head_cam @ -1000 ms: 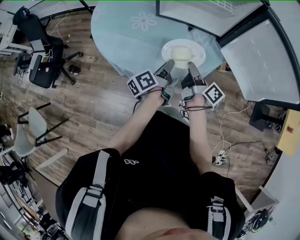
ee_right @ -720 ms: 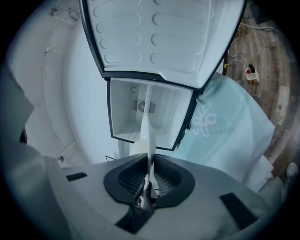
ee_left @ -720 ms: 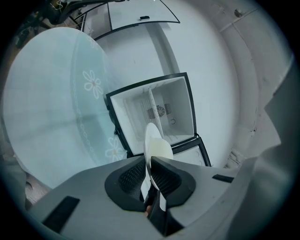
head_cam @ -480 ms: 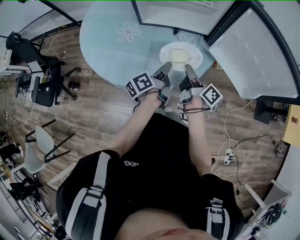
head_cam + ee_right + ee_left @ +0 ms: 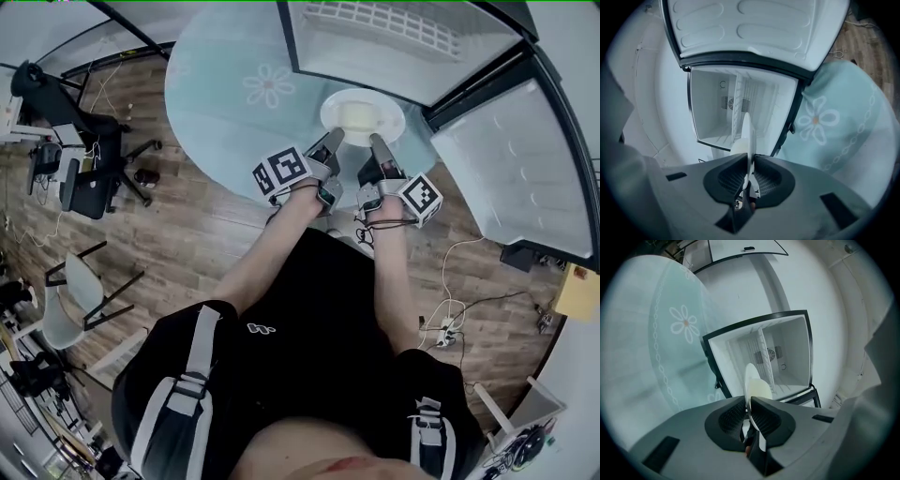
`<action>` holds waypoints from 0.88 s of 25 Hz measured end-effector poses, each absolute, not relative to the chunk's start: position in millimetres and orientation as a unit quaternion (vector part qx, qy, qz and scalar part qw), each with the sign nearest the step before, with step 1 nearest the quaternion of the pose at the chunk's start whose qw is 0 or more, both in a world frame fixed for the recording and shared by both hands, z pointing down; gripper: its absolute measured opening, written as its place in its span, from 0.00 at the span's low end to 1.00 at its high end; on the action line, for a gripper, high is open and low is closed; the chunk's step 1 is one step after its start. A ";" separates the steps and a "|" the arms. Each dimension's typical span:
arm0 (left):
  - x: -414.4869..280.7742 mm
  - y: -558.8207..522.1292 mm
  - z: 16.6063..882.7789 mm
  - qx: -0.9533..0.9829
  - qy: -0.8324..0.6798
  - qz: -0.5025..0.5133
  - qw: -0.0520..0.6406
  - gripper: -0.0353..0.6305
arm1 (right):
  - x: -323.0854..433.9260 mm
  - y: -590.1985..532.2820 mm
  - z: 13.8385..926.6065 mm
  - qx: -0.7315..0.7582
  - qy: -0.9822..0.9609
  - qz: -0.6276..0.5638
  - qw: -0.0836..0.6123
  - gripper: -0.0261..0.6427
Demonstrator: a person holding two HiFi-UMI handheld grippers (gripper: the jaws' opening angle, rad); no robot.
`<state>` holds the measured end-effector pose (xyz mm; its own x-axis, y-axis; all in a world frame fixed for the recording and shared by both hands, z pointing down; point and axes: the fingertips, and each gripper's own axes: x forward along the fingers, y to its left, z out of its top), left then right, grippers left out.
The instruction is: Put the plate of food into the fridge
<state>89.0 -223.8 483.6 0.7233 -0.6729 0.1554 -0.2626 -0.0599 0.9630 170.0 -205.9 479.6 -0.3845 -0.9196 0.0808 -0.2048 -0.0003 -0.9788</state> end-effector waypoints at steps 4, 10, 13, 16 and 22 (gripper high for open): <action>69.2 -253.3 487.7 0.698 -0.342 -0.171 0.606 0.10 | 150.2 -235.3 486.5 -0.446 0.622 -0.558 0.320 0.11; 61.7 -285.1 497.7 0.692 -0.333 -0.154 0.622 0.10 | 139.1 -264.7 490.5 -0.461 0.611 -0.557 0.323 0.11; 75.2 -281.0 511.9 0.694 -0.320 -0.126 0.633 0.09 | 150.5 -254.3 511.5 -0.483 0.584 -0.567 0.321 0.11; 83.8 -289.7 520.4 0.692 -0.318 -0.121 0.637 0.08 | 159.9 -259.8 523.7 -0.493 0.574 -0.571 0.317 0.11; 93.9 -327.2 525.9 0.690 -0.320 -0.132 0.636 0.08 | 171.0 -298.2 528.4 -0.493 0.580 -0.569 0.312 0.11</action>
